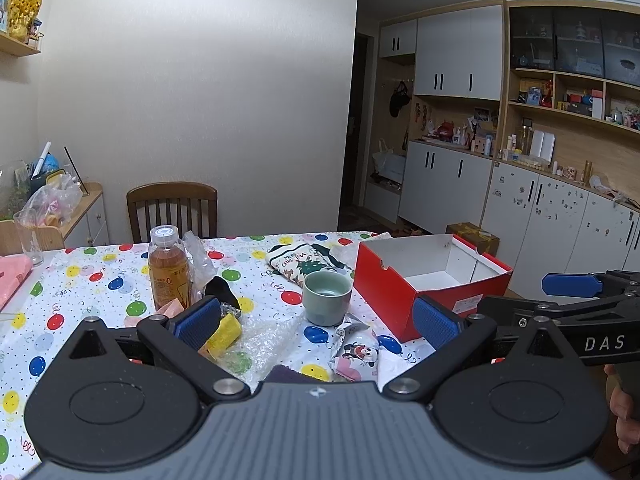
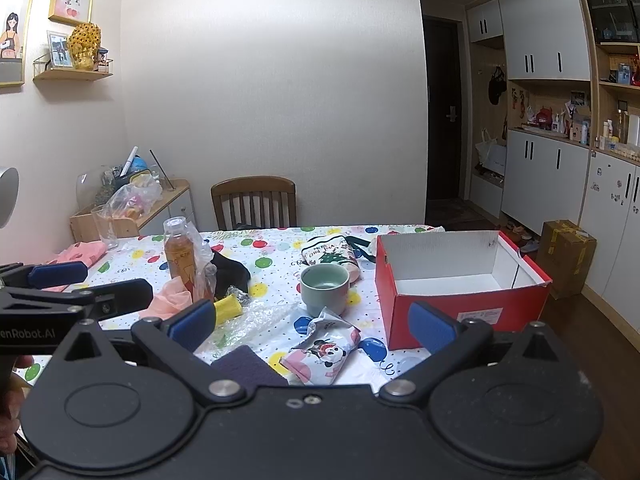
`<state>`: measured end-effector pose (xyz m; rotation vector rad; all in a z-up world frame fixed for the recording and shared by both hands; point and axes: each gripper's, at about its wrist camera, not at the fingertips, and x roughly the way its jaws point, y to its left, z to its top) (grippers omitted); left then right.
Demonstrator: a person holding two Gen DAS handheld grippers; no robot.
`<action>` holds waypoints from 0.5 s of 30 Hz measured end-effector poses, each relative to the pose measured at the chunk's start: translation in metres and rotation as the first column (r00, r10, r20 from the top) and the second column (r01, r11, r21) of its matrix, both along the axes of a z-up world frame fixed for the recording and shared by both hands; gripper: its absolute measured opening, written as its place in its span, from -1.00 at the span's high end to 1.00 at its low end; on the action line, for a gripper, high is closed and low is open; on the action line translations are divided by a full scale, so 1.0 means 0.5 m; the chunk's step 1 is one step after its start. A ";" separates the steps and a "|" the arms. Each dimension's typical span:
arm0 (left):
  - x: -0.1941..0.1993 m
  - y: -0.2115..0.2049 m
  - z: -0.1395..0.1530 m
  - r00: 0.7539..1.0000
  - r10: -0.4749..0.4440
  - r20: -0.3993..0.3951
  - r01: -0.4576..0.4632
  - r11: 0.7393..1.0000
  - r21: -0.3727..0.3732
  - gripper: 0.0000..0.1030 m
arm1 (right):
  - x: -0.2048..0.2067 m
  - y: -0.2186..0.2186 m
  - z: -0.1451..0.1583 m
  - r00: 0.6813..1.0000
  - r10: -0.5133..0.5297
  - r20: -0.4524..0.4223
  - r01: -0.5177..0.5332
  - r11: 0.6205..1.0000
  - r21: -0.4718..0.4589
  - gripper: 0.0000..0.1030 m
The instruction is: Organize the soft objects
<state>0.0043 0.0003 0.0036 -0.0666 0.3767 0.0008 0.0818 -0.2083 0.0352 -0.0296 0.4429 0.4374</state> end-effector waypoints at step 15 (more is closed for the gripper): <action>0.002 0.002 -0.001 1.000 -0.001 0.011 0.001 1.000 -0.007 -1.00 | 0.008 0.008 0.009 1.000 0.000 0.014 0.000 1.000 -0.004 -0.99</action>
